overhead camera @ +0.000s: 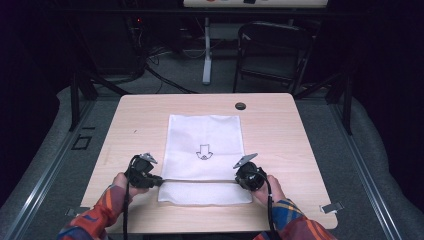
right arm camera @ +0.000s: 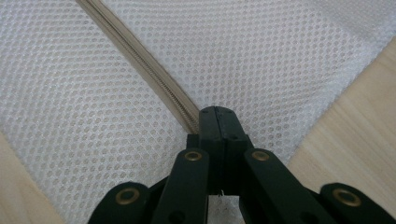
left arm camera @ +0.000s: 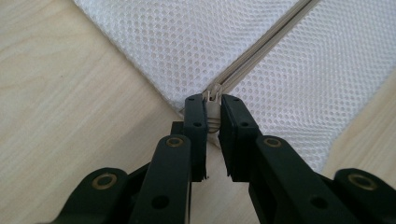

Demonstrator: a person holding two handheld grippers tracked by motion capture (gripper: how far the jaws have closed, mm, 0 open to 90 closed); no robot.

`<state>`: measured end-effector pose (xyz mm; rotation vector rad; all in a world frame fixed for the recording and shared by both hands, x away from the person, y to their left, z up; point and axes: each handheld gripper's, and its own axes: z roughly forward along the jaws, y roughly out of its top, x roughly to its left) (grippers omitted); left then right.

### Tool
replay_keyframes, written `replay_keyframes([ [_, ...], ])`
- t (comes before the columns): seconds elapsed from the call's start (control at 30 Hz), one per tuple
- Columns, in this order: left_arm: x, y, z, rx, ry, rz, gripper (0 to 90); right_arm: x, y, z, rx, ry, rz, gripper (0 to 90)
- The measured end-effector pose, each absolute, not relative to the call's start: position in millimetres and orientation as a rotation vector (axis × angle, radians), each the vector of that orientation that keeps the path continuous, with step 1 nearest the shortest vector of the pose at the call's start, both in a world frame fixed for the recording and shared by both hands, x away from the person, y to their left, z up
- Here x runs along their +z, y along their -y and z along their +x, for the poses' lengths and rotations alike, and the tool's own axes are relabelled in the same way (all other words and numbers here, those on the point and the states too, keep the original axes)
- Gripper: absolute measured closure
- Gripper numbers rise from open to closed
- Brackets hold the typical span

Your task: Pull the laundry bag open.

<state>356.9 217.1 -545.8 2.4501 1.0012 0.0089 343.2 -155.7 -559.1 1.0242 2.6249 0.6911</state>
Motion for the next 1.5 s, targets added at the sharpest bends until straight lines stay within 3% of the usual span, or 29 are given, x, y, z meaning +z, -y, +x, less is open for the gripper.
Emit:
replay_keyframes([
  [0.4, -547.3, -226.6, 356.8, 0.013, -1.042, 2.436, 80.9, -559.4, 155.4, 343.1, 0.695, -2.621, 1.022, 90.0],
  [0.5, -546.9, -226.5, 357.4, 0.006, -1.055, 2.423, 78.7, -561.1, 155.5, 341.3, 0.715, -2.627, 0.962, 90.0],
  [0.53, -546.6, -226.9, 358.0, 0.006, -1.063, 2.415, 73.9, -560.8, 155.7, 340.9, 0.706, -2.632, 0.939, 89.9],
  [0.67, -543.2, -230.8, 360.0, 0.026, -1.1, 2.389, 47.1, -555.6, 156.4, 340.7, 0.752, -2.628, 0.924, 71.5],
  [0.73, -541.2, -233.3, 359.8, 0.034, -1.102, 2.374, 34.4, -550.0, 158.1, 340.1, 0.78, -2.615, 0.931, 55.4],
  [0.93, -535.2, -238.5, 357.4, 0.099, -1.121, 2.364, 16.9, -536.5, 172.3, 337.8, 0.769, -2.61, 1.021, 15.7],
  [1.07, -534.9, -245.8, 358.0, 0.106, -1.149, 2.327, 14.7, -530.1, 190.7, 336.7, 0.781, -2.562, 1.075, 8.2],
  [1.5, -538.1, -261.4, 361.9, 0.177, -1.254, 2.293, 7.7, -526.0, 250.1, 330.2, 0.786, -2.442, 1.282, 0.0],
])
